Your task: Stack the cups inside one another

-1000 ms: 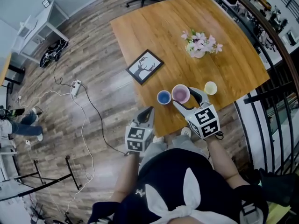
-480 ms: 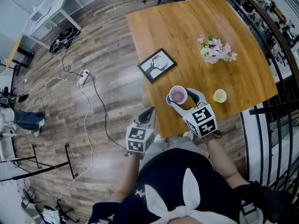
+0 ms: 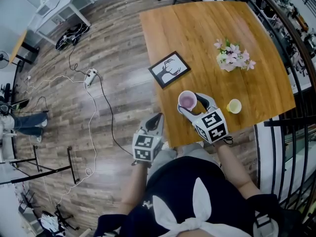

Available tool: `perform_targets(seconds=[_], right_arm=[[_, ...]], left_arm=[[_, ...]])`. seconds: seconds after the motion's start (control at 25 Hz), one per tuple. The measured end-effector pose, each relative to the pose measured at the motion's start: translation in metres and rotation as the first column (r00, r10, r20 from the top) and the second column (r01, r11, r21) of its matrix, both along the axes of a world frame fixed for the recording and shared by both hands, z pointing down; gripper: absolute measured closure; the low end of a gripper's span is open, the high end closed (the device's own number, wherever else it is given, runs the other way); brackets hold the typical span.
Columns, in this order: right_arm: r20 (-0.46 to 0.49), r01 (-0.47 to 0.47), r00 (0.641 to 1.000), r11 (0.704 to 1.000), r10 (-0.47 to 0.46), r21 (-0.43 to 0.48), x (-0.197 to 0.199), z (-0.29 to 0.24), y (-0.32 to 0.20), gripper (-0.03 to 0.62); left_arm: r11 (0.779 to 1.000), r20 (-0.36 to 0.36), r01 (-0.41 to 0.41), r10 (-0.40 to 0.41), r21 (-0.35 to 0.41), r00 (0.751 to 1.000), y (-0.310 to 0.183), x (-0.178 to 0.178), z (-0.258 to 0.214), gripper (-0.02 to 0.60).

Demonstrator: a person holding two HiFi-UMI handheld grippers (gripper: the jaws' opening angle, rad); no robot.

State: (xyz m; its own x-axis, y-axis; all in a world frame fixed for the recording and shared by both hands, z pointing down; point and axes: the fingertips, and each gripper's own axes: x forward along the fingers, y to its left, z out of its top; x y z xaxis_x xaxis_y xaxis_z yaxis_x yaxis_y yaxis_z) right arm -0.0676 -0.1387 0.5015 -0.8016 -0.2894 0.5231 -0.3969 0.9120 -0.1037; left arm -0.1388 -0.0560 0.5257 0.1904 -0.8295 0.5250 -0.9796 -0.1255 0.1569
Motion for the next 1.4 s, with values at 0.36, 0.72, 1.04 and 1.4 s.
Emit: perform_targets(seconds=[0.36,0.72,1.04,1.4], right_arm=[[-0.030,0.050,0.998,0.997,-0.052,-0.064,-0.006,0.035,0.000,0.279],[-0.075,0.069,0.994,0.989,-0.079,-0.131,-0.008,0.073,0.001,0.278],[-0.133,0.077,0.986,0.985,-0.098,-0.152,-0.007,0.099,0.004,0.275],[-0.146,0.046,0.987,0.989,-0.066,-0.142,-0.005,0.097,0.002,0.260]], left_arm=[[0.999,-0.003,0.036,-0.036,-0.016,0.999,-0.001,0.000,0.008,0.563],[0.997,-0.010,0.071,-0.072,-0.037,0.997,0.004,-0.005,0.016,0.561],[0.996,-0.013,0.078,-0.078,-0.049,0.997,0.006,-0.006,0.020,0.561],[0.997,-0.018,0.055,-0.056,-0.050,0.998,0.006,-0.007,0.021,0.561]])
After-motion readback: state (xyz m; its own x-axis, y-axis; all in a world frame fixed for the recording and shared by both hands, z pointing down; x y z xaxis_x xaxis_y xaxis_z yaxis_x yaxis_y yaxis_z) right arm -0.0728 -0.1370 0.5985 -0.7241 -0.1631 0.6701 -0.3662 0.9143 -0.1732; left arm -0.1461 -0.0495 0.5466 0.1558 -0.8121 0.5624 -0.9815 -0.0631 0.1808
